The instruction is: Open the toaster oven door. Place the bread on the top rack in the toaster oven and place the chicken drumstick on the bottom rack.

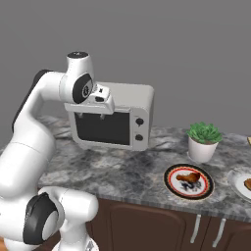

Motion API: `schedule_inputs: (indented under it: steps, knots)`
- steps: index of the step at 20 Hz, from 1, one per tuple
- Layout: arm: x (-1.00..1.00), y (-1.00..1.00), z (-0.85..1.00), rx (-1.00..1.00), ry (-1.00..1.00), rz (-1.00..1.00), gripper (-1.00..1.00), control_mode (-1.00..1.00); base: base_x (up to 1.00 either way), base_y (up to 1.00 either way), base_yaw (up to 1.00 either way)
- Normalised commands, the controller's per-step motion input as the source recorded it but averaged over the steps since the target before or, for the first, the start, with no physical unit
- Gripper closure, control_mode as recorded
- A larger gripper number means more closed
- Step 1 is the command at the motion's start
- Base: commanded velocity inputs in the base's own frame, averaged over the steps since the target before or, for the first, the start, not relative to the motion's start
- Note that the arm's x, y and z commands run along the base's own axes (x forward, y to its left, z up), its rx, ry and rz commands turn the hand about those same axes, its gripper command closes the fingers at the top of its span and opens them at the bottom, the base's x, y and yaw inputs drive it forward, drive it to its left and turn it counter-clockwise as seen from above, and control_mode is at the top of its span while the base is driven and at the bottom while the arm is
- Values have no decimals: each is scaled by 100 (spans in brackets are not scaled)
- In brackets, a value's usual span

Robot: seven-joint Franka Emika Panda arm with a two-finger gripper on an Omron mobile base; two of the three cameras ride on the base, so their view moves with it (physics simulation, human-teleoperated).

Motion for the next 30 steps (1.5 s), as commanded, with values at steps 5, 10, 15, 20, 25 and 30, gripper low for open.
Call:
schedule_inputs:
  steps: [5, 10, 15, 20, 25, 30]
  knots:
    - [0, 0, 0, 0, 0, 0, -100, -100, 0, 0, 0]
    - [0, 0, 0, -1, 1, 0, -100, -100, 0, 0, 0]
    - [0, 0, 0, -1, 0, 0, -100, 100, 0, -32, 0]
    - [0, 0, 0, 0, 0, 0, -100, 100, 6, -74, 0]
    - [0, 0, 0, 0, 0, 0, -100, 100, 21, -37, 0]
    - [0, 0, 0, 0, 0, 0, -100, 100, 41, -5, 0]
